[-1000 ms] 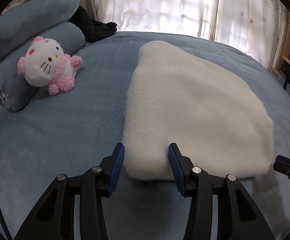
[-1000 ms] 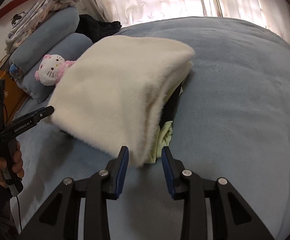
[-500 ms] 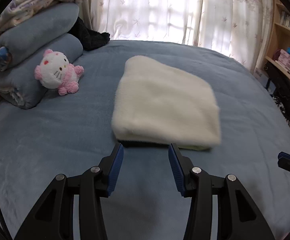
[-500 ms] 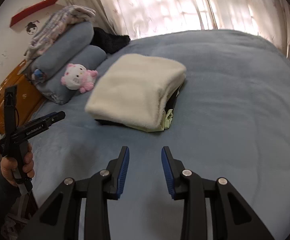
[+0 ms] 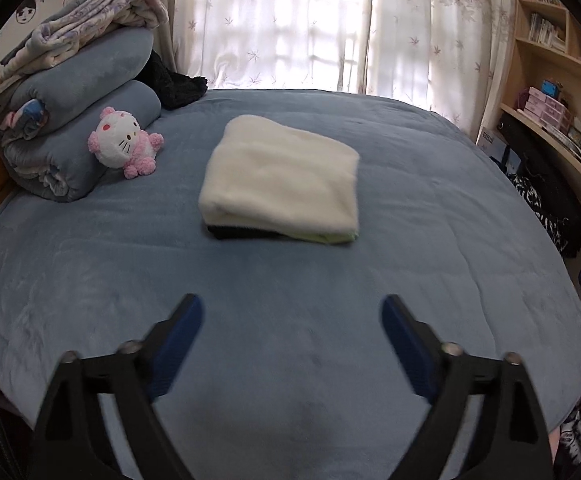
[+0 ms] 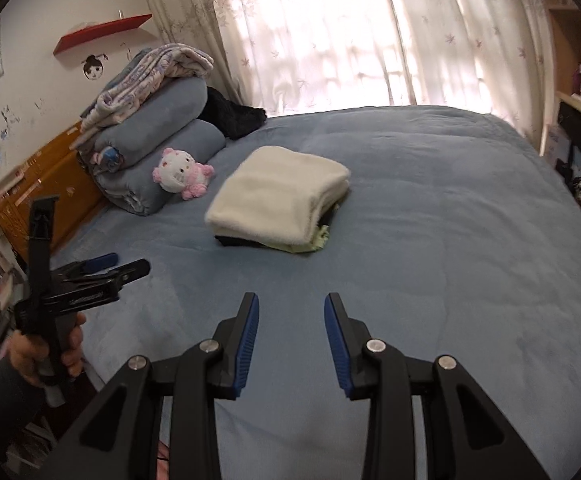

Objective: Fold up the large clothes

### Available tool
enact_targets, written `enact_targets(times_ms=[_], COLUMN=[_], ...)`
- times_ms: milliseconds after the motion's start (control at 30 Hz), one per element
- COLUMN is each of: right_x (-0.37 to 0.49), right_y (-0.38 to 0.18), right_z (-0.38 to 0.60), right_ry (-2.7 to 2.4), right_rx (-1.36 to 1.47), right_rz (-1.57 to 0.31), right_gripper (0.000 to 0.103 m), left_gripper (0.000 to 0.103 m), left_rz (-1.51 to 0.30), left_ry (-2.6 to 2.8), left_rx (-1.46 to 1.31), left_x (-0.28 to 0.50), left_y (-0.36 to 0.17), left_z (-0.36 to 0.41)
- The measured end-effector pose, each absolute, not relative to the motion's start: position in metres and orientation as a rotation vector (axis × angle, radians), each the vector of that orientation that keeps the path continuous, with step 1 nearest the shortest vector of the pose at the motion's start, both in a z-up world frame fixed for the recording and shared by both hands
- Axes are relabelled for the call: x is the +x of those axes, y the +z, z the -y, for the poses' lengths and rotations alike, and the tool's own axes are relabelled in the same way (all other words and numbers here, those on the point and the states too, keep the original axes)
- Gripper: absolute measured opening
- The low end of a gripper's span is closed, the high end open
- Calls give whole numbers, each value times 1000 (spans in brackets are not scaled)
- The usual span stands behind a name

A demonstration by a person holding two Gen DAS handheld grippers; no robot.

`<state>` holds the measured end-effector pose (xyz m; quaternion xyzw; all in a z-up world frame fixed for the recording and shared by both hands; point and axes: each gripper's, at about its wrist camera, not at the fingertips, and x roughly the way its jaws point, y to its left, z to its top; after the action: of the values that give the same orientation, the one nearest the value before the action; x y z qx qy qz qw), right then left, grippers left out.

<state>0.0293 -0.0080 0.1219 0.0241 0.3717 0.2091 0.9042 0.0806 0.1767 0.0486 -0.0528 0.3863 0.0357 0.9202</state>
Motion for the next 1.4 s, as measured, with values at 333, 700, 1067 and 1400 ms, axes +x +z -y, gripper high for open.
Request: enact_targets(times_ms=[333, 700, 1067, 1400], right_x=[-5, -14, -18, -15], right_y=[61, 37, 51, 53], right_z=[25, 28, 28, 31], right_ry=[295, 262, 266, 269], right_rx=[123, 122, 110, 119], right_rz=[-824, -871, -827, -828], right_gripper=[44, 57, 58, 58], left_gripper=[102, 102, 102, 102], left_rz=[-860, -889, -873, -869], left_ry=[76, 76, 88, 105], left_rx=[-156, -150, -120, -102], left_x=[43, 36, 33, 33], left_y=[5, -6, 8, 12], left_z=[-101, -61, -49, -51])
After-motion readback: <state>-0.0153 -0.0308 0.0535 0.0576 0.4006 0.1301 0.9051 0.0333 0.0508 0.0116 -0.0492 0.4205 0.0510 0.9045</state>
